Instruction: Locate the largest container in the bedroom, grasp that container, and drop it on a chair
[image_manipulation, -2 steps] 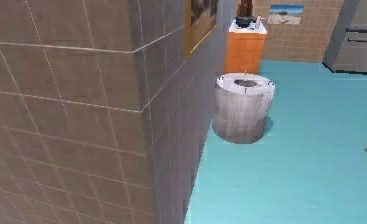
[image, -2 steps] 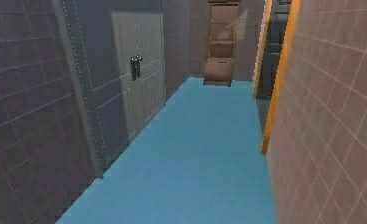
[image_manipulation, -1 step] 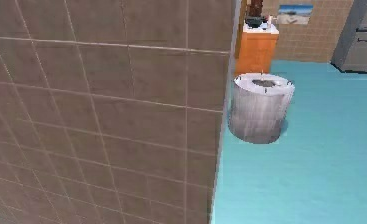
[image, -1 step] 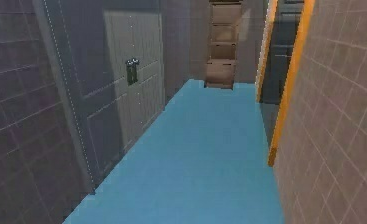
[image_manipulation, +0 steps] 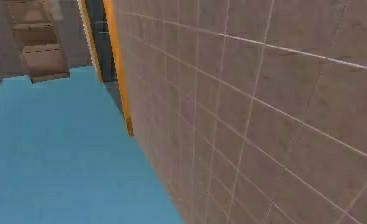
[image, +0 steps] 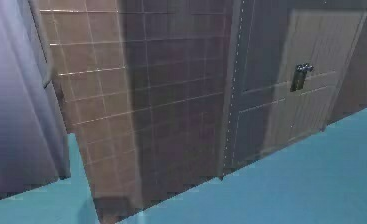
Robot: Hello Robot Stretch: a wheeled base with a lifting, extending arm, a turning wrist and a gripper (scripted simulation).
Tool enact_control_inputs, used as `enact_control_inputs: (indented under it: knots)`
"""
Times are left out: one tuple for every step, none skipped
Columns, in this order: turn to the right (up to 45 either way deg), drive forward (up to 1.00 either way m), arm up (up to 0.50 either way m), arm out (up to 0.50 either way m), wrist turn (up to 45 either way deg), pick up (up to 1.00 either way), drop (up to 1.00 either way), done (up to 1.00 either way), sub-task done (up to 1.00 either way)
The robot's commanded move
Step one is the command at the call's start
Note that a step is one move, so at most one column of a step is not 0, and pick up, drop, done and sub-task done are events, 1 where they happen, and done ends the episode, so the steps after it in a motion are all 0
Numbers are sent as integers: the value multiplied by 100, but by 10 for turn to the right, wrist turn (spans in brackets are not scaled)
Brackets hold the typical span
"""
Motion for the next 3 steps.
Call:
enact_control_inputs:
  knots:
    - [-270,0,0,0,0,0,0,0,0]
    - [0,5,0,0,0,0,0,0,0]
    - [450,0,0,0,0,0,0,0,0]
